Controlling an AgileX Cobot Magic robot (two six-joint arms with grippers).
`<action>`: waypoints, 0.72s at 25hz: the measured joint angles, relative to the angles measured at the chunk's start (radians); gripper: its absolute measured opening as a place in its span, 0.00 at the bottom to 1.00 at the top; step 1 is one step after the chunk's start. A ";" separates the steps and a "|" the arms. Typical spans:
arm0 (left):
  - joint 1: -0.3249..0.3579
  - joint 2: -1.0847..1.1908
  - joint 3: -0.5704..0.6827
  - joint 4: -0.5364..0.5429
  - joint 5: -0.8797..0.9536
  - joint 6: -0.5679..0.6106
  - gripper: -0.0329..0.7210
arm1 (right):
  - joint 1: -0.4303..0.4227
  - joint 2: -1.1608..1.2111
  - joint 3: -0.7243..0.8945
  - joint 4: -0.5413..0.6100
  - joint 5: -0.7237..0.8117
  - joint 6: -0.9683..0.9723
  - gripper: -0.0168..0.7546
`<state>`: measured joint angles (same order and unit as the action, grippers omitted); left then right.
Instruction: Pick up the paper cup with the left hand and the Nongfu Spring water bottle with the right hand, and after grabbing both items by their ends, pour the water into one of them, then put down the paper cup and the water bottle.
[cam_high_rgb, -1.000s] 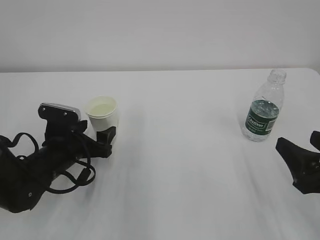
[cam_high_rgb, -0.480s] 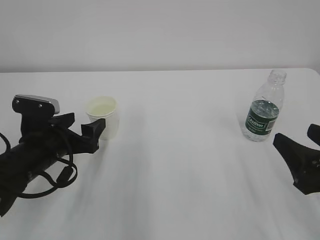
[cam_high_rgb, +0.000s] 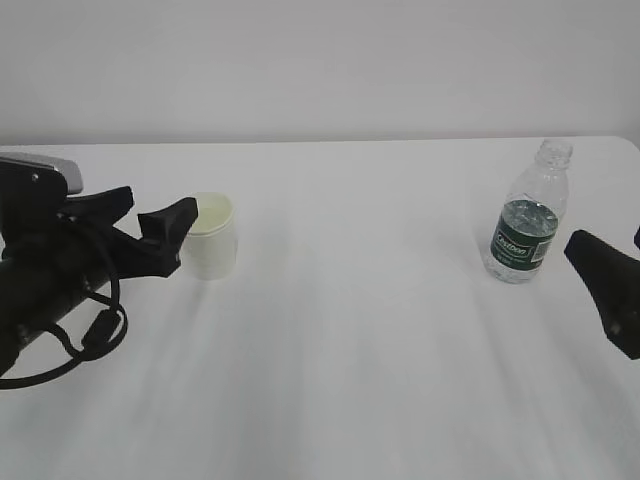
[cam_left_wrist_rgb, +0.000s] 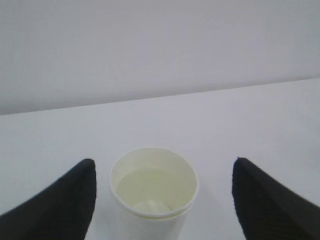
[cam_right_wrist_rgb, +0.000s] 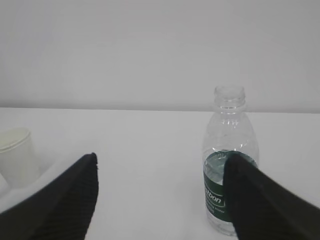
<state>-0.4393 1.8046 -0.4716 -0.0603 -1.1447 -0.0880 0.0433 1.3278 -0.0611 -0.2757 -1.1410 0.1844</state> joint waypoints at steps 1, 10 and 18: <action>0.000 -0.012 0.000 0.008 0.000 0.000 0.85 | 0.000 -0.005 -0.004 0.002 0.006 0.005 0.79; 0.000 -0.192 0.002 0.018 0.005 0.009 0.83 | 0.000 -0.012 -0.145 0.002 0.108 0.012 0.79; 0.000 -0.355 0.008 -0.065 0.180 0.060 0.83 | 0.000 -0.089 -0.302 0.002 0.403 0.016 0.79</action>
<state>-0.4393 1.4498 -0.4638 -0.1254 -0.9645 -0.0276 0.0433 1.2391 -0.3629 -0.2740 -0.7382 0.2002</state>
